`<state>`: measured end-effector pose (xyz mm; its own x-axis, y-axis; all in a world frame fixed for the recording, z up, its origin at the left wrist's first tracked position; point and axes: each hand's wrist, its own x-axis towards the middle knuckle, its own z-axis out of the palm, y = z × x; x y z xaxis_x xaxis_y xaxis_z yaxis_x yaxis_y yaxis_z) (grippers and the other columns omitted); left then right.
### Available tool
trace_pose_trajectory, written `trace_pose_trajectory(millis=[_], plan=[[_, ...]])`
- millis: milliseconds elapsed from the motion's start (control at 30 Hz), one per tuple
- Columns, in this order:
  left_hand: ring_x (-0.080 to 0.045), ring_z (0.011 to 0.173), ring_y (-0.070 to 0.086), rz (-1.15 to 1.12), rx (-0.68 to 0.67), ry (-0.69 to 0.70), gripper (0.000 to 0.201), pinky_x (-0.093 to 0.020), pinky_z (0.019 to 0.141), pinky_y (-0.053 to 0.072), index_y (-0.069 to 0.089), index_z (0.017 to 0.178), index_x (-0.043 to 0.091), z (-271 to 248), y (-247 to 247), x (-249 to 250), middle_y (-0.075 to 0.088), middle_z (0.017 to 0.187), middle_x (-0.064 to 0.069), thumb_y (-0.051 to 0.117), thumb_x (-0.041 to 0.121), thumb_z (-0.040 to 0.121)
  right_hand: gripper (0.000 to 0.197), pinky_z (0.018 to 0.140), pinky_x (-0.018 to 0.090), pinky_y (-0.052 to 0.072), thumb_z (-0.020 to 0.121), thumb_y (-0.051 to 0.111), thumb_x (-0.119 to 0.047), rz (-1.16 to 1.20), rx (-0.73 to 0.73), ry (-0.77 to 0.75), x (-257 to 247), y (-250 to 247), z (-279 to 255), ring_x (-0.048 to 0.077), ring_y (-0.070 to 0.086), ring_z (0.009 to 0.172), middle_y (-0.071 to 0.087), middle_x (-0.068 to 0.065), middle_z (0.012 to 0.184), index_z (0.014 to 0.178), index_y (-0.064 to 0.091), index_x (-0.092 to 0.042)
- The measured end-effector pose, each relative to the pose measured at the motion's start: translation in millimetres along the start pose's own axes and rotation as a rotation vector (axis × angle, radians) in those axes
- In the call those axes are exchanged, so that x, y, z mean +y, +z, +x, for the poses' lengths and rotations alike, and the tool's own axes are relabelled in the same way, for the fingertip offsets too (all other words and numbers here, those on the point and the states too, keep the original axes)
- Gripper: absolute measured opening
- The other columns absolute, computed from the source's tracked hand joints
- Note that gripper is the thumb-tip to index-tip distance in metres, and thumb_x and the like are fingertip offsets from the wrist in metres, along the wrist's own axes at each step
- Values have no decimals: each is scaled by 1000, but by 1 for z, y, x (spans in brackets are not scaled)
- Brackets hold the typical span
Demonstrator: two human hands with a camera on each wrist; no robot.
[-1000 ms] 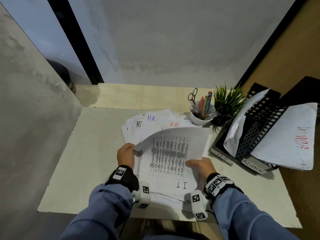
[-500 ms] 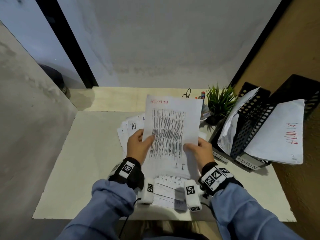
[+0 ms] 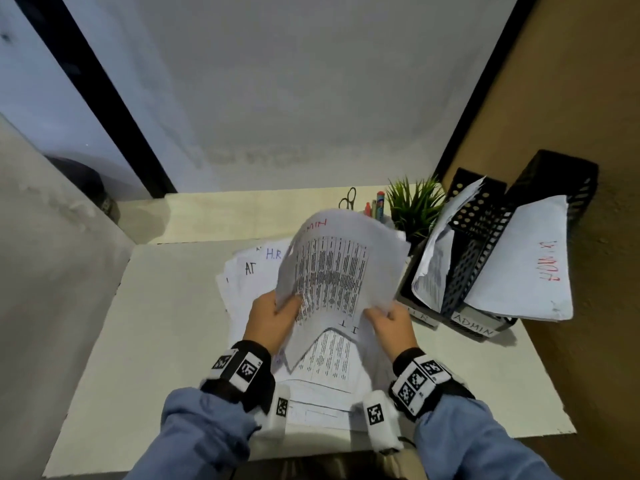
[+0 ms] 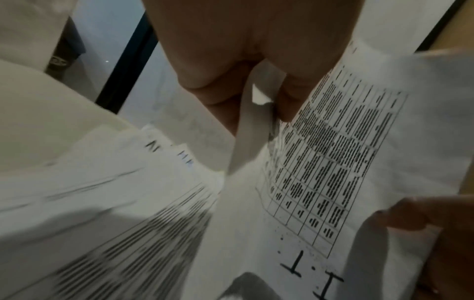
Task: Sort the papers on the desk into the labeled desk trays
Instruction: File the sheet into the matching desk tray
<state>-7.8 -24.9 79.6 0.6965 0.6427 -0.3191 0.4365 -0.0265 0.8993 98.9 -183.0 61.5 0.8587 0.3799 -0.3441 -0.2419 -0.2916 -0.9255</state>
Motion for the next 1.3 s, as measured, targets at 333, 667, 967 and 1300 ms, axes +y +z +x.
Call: trace_pose_trajectory(millis=[333,667,967,1300], plan=[[-11,50,37,-23,-13,544,36,-24,50,30,51,65,-5,-22,50,119,42,53,-5,57,21,90,20,79,29,52,89,59,-12,56,611,-431,-52,-159,5,17,60,87,65,12,101,103,64,-24],[-27,87,65,171,-69,759,58,-32,73,55,52,133,20,-34,184,161,70,106,-9,46,0,79,26,80,39,51,77,74,-18,-24,540,51,-6,-226,33,24,62,85,69,18,100,98,67,-4],[-34,79,57,430,-206,623,74,-43,76,51,33,145,31,-27,253,147,62,90,-19,42,-4,81,35,103,27,32,100,28,-5,505,372,54,-20,-240,40,28,54,107,60,29,97,125,42,16],[-40,93,59,522,-303,518,66,-42,77,46,23,148,24,-14,296,124,62,104,-26,41,0,89,14,65,36,47,75,46,-3,-128,646,-434,-78,-236,16,19,54,73,62,7,78,85,56,-5]])
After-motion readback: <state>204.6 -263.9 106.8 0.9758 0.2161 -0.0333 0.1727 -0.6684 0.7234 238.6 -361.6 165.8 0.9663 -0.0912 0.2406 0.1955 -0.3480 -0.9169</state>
